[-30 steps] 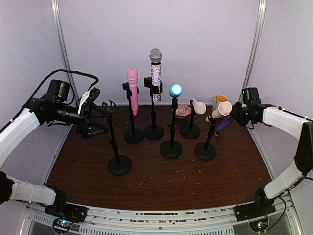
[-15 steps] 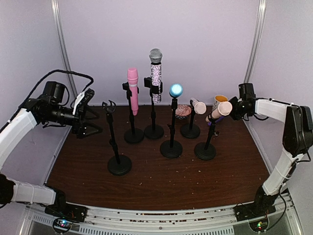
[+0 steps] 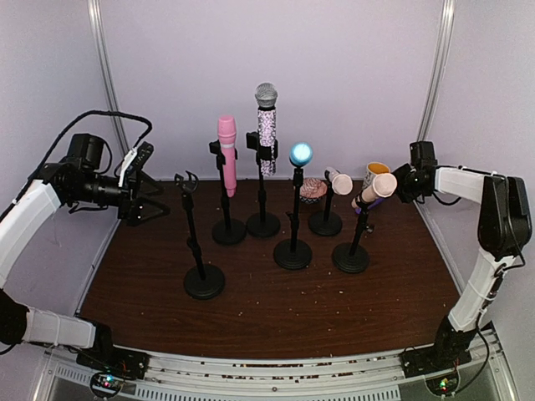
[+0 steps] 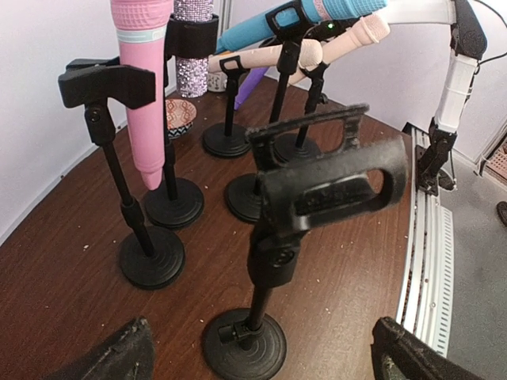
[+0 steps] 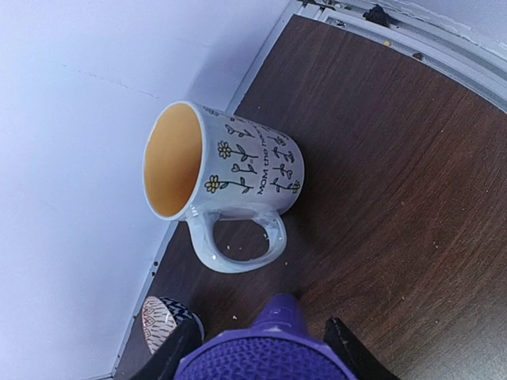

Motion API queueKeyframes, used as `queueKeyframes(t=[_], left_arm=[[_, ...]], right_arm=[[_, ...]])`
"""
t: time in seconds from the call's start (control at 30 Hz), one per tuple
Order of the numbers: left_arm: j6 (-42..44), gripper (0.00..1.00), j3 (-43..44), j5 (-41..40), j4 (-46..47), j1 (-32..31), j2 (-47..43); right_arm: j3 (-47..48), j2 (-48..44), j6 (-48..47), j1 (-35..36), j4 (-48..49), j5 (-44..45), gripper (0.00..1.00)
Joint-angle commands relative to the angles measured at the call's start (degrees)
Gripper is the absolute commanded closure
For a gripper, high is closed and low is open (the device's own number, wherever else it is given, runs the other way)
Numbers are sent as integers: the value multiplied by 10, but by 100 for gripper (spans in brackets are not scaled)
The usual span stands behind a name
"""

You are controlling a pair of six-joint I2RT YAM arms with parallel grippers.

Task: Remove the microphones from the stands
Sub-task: Place the microphone at the center of the board.

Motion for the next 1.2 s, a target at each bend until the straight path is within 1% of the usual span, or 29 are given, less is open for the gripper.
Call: queueKeyframes(t=[0.0, 0.1, 0.33, 0.4, 0.47, 0.53, 0.73, 0.8, 0.87, 0.9, 0.93, 0.97, 1.03, 1.17], left_arm=[[-15, 2, 22, 13, -3, 4, -4], [-17, 2, 21, 9, -3, 4, -12], [-15, 2, 29, -3, -3, 5, -15], [-15, 2, 37, -7, -3, 5, -12], [-11, 2, 40, -7, -7, 5, -13], [-8, 2, 39, -6, -8, 5, -13], [-1, 2, 24, -9, -9, 5, -29], [1, 2, 18, -9, -9, 5, -33], [0, 2, 15, -11, -9, 5, -33], [0, 2, 14, -11, -11, 5, -32], [1, 2, 13, -10, -12, 5, -32], [5, 2, 13, -11, -15, 5, -31], [10, 2, 16, -12, -26, 5, -30], [19, 2, 24, -16, -42, 5, -24]], right_arm=[[-37, 53, -12, 4, -176, 24, 59], [-36, 53, -10, 4, -192, 33, 52], [-42, 46, 0, 12, -269, 87, 50], [-48, 37, 3, 19, -290, 109, 47], [-59, 28, 9, 28, -295, 123, 42], [-61, 27, 15, 33, -302, 134, 41], [-53, 29, 19, 45, -282, 148, 41], [-45, 30, 16, 46, -277, 148, 39], [-38, 27, 14, 46, -267, 149, 34], [-36, 25, 15, 46, -260, 149, 28], [-35, 22, 15, 46, -254, 148, 25], [-32, 19, 16, 46, -245, 146, 20], [-24, 15, 15, 46, -237, 142, 17], [-27, -15, 14, 51, -218, 147, 17]])
